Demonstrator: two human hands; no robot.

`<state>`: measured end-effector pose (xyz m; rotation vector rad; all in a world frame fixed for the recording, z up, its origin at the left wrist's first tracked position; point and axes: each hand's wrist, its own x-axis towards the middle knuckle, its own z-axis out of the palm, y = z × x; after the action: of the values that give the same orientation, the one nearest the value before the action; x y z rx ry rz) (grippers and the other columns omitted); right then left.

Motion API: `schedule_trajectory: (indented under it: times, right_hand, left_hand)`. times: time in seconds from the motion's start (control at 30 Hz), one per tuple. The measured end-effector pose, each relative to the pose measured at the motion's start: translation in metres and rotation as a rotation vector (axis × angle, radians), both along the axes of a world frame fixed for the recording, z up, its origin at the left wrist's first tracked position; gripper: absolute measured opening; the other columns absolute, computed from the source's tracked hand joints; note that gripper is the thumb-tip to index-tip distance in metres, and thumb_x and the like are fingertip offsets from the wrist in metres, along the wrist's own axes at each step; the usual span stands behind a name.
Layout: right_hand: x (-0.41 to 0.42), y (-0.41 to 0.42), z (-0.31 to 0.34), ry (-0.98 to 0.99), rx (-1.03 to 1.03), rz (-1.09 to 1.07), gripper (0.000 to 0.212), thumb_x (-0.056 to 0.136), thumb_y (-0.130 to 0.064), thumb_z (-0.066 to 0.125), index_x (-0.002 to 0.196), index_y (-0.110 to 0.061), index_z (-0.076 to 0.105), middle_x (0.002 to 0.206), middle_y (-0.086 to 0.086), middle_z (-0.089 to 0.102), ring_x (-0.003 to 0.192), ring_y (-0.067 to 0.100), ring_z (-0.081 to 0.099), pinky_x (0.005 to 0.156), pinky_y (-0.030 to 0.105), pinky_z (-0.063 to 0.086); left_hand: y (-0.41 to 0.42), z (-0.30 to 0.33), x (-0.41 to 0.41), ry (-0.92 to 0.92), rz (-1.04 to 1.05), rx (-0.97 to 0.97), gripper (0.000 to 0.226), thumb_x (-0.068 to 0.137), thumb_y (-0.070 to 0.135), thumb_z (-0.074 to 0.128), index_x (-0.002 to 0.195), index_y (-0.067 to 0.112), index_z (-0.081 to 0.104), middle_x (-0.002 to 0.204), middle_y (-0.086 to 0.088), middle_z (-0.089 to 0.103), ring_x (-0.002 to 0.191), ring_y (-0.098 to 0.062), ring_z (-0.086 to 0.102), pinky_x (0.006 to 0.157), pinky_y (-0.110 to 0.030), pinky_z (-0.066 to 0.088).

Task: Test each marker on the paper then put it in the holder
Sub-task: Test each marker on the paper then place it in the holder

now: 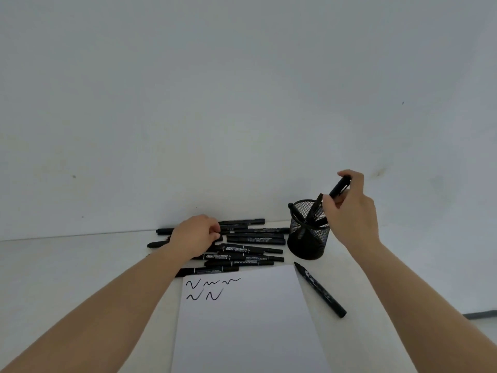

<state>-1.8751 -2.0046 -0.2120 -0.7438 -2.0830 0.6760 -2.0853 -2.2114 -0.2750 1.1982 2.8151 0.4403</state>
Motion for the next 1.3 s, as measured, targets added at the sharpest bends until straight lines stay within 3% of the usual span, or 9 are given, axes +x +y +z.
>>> schedule_trajectory:
  times: [0.1, 0.3, 0.43, 0.53, 0.73, 0.9, 1.03, 1.17, 1.3]
  right_hand:
    - [0.0, -0.001, -0.008, -0.127, 0.045, 0.02, 0.015, 0.092, -0.026, 0.045, 0.104, -0.017, 0.046, 0.068, 0.008, 0.063, 0.068, 0.033, 0.056, 0.065, 0.039, 0.044]
    - [-0.004, 0.0, -0.013, -0.328, 0.143, 0.038, 0.022, 0.093, -0.026, 0.046, 0.103, -0.011, 0.059, 0.097, 0.008, 0.066, 0.09, 0.028, 0.056, 0.078, 0.034, 0.041]
    - [0.009, -0.012, -0.011, -0.139, 0.294, -0.016, 0.031, 0.087, -0.019, 0.059, 0.116, -0.01, 0.056, 0.106, 0.008, 0.057, 0.099, 0.028, 0.05, 0.077, 0.03, 0.038]
    - [0.03, -0.027, -0.022, -0.007, 0.452, -0.042, 0.012, 0.083, -0.014, 0.06, 0.094, -0.012, 0.059, 0.085, 0.004, 0.057, 0.081, 0.024, 0.052, 0.064, 0.027, 0.037]
    - [0.053, -0.043, -0.087, -0.632, 0.105, 0.032, 0.018, 0.087, -0.038, 0.048, 0.091, -0.023, 0.056, 0.087, -0.009, 0.044, 0.098, 0.015, 0.047, 0.071, 0.027, 0.036]
    - [0.057, -0.048, -0.089, -0.693, 0.016, -0.018, 0.015, 0.087, -0.03, 0.045, 0.093, -0.017, 0.052, 0.094, -0.001, 0.049, 0.098, 0.022, 0.051, 0.072, 0.03, 0.038]
    - [0.056, -0.067, -0.067, -0.509, -0.081, 0.083, 0.01, 0.092, -0.026, 0.048, 0.089, -0.019, 0.043, 0.085, 0.0, 0.057, 0.082, 0.024, 0.054, 0.065, 0.032, 0.036]
    - [0.065, -0.109, -0.047, -0.297, -0.055, 0.467, 0.013, 0.091, -0.018, 0.052, 0.09, -0.028, 0.043, 0.07, -0.016, 0.051, 0.065, -0.001, 0.048, 0.058, 0.012, 0.035]
    - [0.069, -0.138, -0.047, -0.287, 0.082, 0.58, 0.011, 0.091, -0.018, 0.052, 0.1, -0.024, 0.054, 0.078, -0.019, 0.05, 0.072, 0.0, 0.044, 0.066, 0.016, 0.034]
  left_hand:
    - [0.007, -0.003, 0.0, 0.053, -0.014, -0.071, 0.019, 0.09, 0.034, 0.052, 0.103, 0.025, 0.062, 0.108, 0.002, 0.057, 0.102, -0.019, 0.054, 0.079, -0.03, 0.042]
    - [0.015, -0.003, 0.0, 0.115, -0.023, -0.16, 0.019, 0.088, 0.038, 0.055, 0.1, 0.024, 0.062, 0.104, 0.002, 0.056, 0.099, -0.019, 0.054, 0.073, -0.029, 0.037]
    - [0.012, -0.005, 0.002, 0.175, -0.011, -0.066, 0.023, 0.092, 0.036, 0.048, 0.106, 0.02, 0.059, 0.108, 0.0, 0.056, 0.103, -0.019, 0.051, 0.077, -0.031, 0.039]
    - [0.007, 0.002, 0.009, 0.169, 0.014, 0.105, 0.023, 0.093, 0.036, 0.047, 0.106, 0.02, 0.057, 0.107, 0.001, 0.058, 0.1, -0.019, 0.054, 0.075, -0.03, 0.038]
    - [-0.009, 0.013, 0.049, -0.068, -0.016, 0.309, 0.02, 0.092, 0.032, 0.051, 0.106, 0.018, 0.056, 0.096, 0.006, 0.064, 0.089, -0.015, 0.059, 0.081, -0.03, 0.045]
    - [-0.032, 0.011, 0.083, -0.163, -0.084, 0.383, 0.01, 0.091, 0.027, 0.053, 0.1, 0.024, 0.055, 0.087, 0.018, 0.058, 0.086, -0.008, 0.058, 0.079, -0.025, 0.045]
    - [-0.056, 0.011, 0.107, -0.304, -0.1, 0.508, 0.015, 0.09, 0.021, 0.056, 0.087, 0.035, 0.052, 0.085, 0.022, 0.059, 0.078, 0.009, 0.057, 0.067, -0.004, 0.039]
    - [-0.083, 0.011, 0.132, -0.424, -0.059, 0.653, 0.023, 0.088, 0.015, 0.058, 0.08, 0.037, 0.056, 0.07, 0.017, 0.064, 0.065, 0.007, 0.054, 0.058, -0.003, 0.038]
    - [-0.108, 0.007, 0.152, -0.453, -0.063, 0.667, 0.022, 0.087, 0.016, 0.06, 0.078, 0.036, 0.06, 0.073, 0.017, 0.066, 0.07, 0.002, 0.058, 0.059, -0.005, 0.039]
